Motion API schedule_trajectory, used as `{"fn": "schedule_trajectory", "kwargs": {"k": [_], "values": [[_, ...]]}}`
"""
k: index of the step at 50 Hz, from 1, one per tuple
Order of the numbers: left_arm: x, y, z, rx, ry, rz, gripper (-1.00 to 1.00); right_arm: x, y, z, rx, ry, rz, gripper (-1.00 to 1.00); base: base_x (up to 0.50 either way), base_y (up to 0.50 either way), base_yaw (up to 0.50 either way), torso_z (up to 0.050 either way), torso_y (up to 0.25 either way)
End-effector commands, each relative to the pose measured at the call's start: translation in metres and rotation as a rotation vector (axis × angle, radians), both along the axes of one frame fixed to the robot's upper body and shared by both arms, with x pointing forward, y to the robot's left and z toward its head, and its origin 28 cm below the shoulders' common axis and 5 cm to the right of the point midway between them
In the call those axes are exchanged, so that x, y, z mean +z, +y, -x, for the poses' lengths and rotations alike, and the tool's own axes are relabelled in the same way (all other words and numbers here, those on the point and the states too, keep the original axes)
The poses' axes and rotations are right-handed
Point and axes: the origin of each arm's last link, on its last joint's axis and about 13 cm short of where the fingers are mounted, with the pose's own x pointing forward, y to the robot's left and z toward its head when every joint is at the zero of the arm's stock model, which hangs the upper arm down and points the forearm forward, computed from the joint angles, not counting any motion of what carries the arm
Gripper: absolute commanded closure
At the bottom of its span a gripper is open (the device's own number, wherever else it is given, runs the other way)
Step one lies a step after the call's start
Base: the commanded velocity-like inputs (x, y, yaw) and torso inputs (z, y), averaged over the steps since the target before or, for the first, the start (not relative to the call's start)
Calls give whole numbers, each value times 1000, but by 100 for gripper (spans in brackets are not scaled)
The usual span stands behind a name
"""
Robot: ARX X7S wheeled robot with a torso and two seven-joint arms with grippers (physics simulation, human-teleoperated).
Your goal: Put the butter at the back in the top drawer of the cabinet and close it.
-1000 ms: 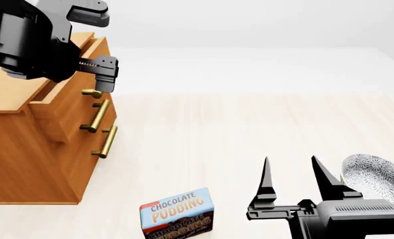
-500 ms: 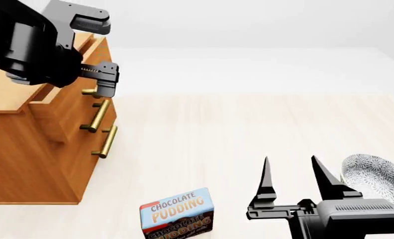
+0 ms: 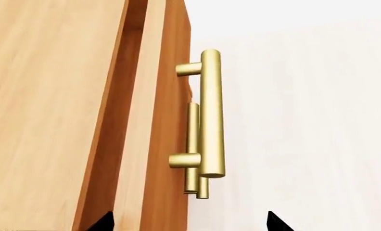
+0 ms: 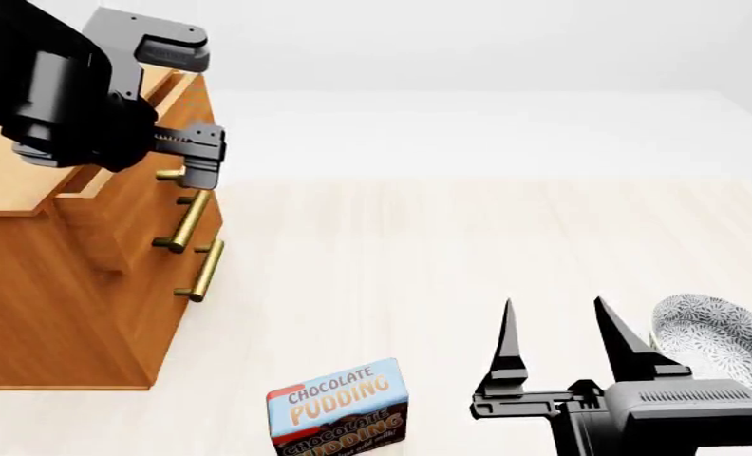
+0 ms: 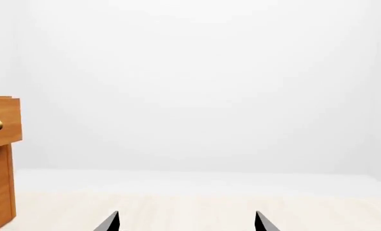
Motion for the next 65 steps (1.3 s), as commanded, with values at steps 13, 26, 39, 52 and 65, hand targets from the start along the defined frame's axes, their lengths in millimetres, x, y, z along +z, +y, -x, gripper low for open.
{"fn": "schedule_trajectory", "kwargs": {"k": [13, 26, 39, 52, 65], "values": [[-1, 4, -3, 50, -14, -32, -100, 0, 0, 1, 2, 0, 2, -100, 0, 0, 0, 0, 0], [-7, 5, -7, 52, 10, -21, -100, 0, 0, 0, 1, 0, 1, -100, 0, 0, 0, 0, 0], [-11, 6, -11, 57, 24, -14, -100, 0, 0, 1, 1, 1, 0, -100, 0, 0, 0, 0, 0], [-18, 9, -16, 60, 44, 3, -100, 0, 0, 0, 1, 1, 0, -100, 0, 0, 0, 0, 0], [-22, 12, -21, 66, 67, 28, -100, 0, 0, 0, 1, 0, 0, -100, 0, 0, 0, 0, 0]]}}
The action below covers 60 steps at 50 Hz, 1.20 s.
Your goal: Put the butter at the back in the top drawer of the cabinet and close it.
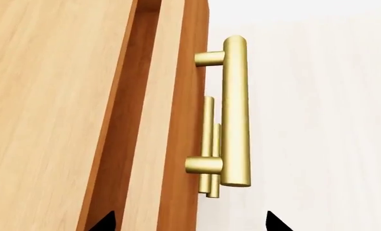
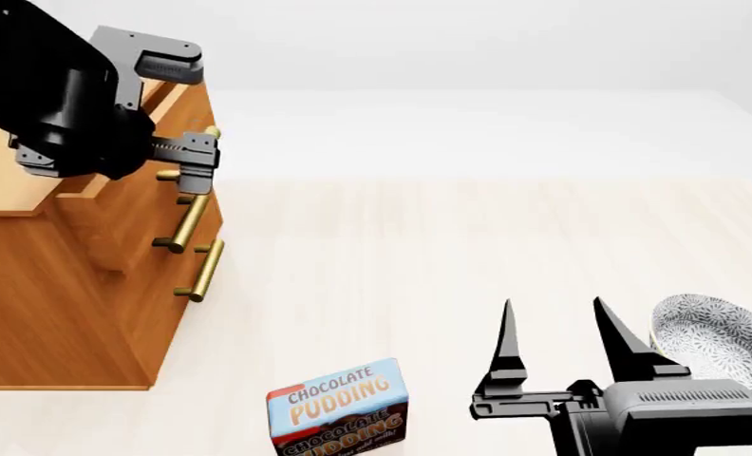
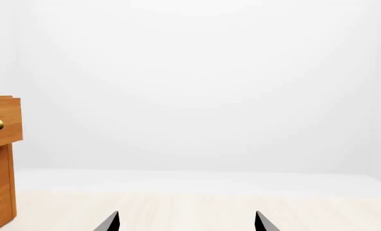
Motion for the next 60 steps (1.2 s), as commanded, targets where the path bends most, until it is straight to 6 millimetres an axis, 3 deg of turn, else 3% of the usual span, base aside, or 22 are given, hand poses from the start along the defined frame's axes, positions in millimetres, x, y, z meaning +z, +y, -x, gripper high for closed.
{"fn": "schedule_trajectory", "kwargs": {"k": [1, 25, 60], "values": [[-9, 4, -4, 10, 31, 38, -100, 0, 0, 0, 0, -1, 0, -100, 0, 0, 0, 0, 0], [-2, 2, -1, -88, 58, 225, -100, 0, 0, 1, 1, -3, 1, -100, 0, 0, 0, 0, 0], [18, -32, 11, -236, 28, 247, -100, 1, -1, 1, -2, -3, -2, -100, 0, 0, 0, 0, 0]]}}
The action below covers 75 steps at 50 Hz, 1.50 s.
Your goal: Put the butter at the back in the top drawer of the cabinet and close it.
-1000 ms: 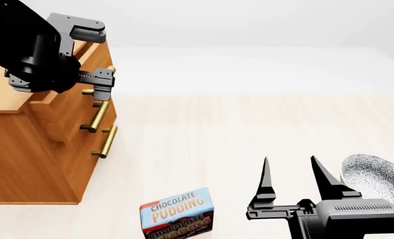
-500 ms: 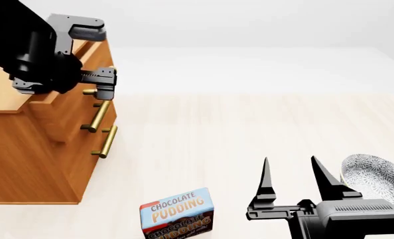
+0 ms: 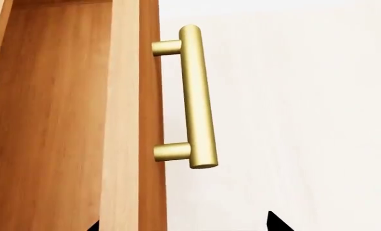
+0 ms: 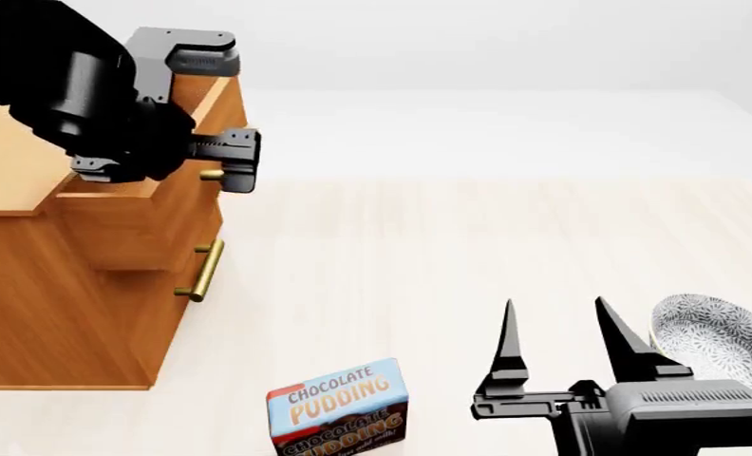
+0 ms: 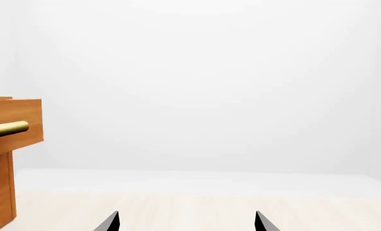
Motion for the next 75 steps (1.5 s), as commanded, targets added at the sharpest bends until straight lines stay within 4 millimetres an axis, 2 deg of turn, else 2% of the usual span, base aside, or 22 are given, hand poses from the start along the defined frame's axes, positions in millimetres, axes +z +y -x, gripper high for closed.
{"fn": "schedule_trajectory", "kwargs": {"k": [1, 30, 75], "values": [[9, -15, 5, -81, -20, 70, -100, 0, 0, 0, -1, -1, -1, -100, 0, 0, 0, 0, 0], [-3, -41, -3, -198, 16, 136, -100, 0, -1, 0, -1, -4, -2, -100, 0, 0, 0, 0, 0], [1, -74, -1, -396, 8, 335, -100, 2, -4, 0, -9, -4, -12, -100, 0, 0, 0, 0, 0]]}}
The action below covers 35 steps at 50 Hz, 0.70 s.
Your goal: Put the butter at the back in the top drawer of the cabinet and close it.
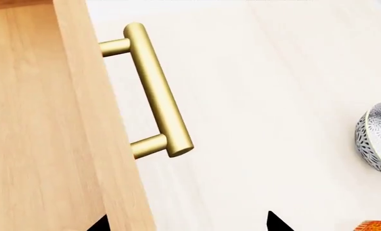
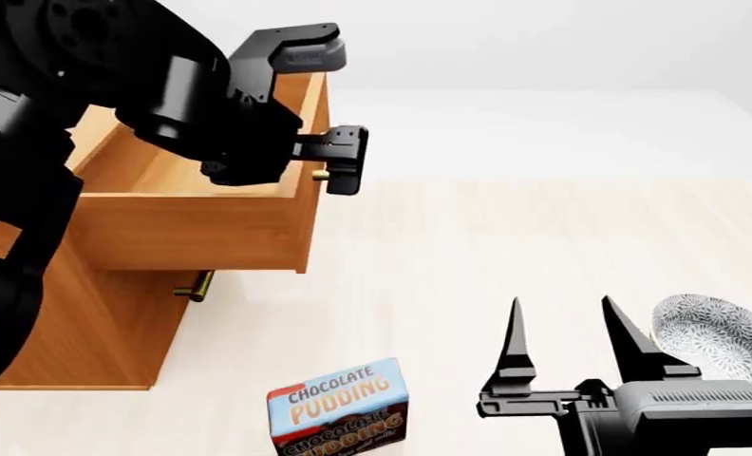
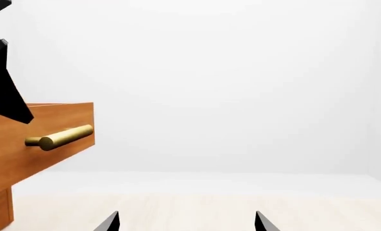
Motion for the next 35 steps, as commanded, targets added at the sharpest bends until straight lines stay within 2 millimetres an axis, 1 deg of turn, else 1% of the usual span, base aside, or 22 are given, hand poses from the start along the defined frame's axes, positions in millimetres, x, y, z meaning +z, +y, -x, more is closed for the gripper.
{"fn": "schedule_trajectory", "kwargs": {"k": [1, 20, 27, 35], "values": [[5, -14, 4, -98, 3, 124, -100, 0, -1, 0, -2, -1, -2, -100, 0, 0, 0, 0, 0], [6, -21, 8, -163, 14, 201, -100, 1, -1, -1, -3, -3, -5, -100, 0, 0, 0, 0, 0], [10, -19, 9, -69, -82, 97, -100, 1, -1, 0, -3, -4, -5, -100, 0, 0, 0, 0, 0], [12, -19, 11, -10, -158, 40, -100, 1, -1, 0, -4, -5, -5, -100, 0, 0, 0, 0, 0]]}}
